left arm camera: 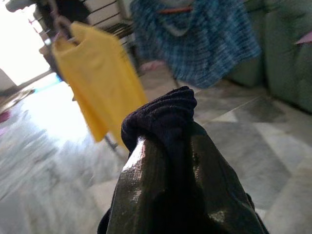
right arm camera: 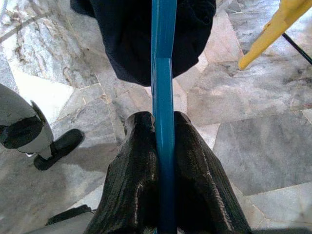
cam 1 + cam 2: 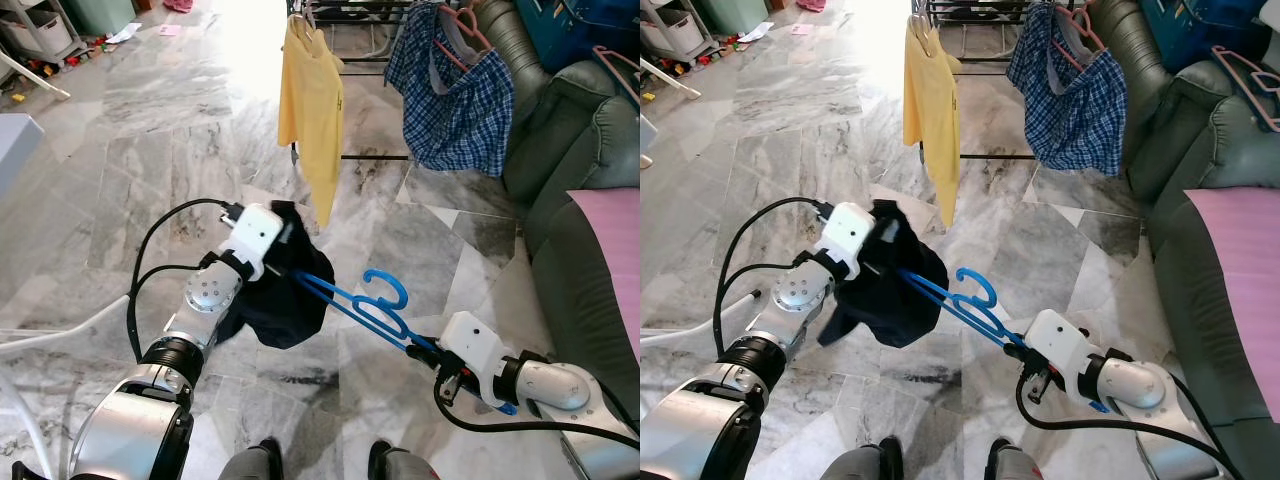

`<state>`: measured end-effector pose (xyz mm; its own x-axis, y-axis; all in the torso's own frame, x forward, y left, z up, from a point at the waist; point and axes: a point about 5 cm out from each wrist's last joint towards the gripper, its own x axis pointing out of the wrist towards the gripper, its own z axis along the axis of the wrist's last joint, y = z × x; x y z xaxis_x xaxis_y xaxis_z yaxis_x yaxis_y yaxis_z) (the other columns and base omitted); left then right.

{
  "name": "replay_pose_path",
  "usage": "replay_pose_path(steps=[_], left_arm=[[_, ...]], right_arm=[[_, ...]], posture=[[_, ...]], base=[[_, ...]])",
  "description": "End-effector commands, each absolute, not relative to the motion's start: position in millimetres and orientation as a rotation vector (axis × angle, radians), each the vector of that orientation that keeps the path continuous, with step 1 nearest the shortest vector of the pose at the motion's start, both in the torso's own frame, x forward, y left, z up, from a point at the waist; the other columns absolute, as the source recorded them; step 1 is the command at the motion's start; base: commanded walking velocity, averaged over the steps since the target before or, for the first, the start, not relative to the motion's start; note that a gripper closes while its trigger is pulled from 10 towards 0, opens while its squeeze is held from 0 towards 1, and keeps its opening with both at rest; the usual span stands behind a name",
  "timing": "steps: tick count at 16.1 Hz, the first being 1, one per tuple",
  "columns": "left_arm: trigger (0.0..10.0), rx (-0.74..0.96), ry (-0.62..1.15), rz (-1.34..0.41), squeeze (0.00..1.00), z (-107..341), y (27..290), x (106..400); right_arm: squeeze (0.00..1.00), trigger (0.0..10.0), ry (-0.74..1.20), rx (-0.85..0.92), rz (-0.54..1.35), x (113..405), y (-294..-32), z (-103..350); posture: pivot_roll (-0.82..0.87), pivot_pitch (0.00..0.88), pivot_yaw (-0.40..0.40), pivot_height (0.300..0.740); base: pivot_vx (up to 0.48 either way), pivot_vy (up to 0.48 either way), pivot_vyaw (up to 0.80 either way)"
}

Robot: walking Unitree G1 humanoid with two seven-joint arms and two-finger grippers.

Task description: Hang hanger

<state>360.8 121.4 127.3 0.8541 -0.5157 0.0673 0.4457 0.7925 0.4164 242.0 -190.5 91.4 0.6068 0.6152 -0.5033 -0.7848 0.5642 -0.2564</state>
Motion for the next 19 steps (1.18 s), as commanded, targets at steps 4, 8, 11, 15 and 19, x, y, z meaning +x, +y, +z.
replay_pose_path(steps=[4,8,11,15,19], left_arm=[[10.0,0.439,-0.282,-0.601,0.0,136,120,354],[10.0,0.43,-0.308,-0.617,0.0,140,125,352],[10.0,0.442,-0.32,-0.635,0.0,139,124,350],[10.0,0.405,-0.374,-0.686,0.0,144,111,344],[10.0,0.375,-0.387,-0.763,0.0,135,89,329]], right_arm=[[0.0,10.0,0.41,-0.472,0.857,238,-188,86],[0.0,10.0,0.419,-0.489,0.739,247,-204,81],[0.0,10.0,0.4,-0.451,0.624,257,-218,81],[0.0,10.0,0.377,-0.296,0.433,271,-228,74],[0.0,10.0,0.343,-0.129,0.388,281,-210,71]], posture=[[-0.1,0.229,0.059,0.74],[-0.1,0.227,0.061,0.74],[-0.1,0.227,0.064,0.74],[-0.09,0.232,0.066,0.74],[-0.09,0.233,0.065,0.74]], base=[[0.0,0.0,0.0],[0.0,0.0,0.0],[0.0,0.0,0.0],[0.0,0.0,0.0],[0.0,0.0,0.0]])
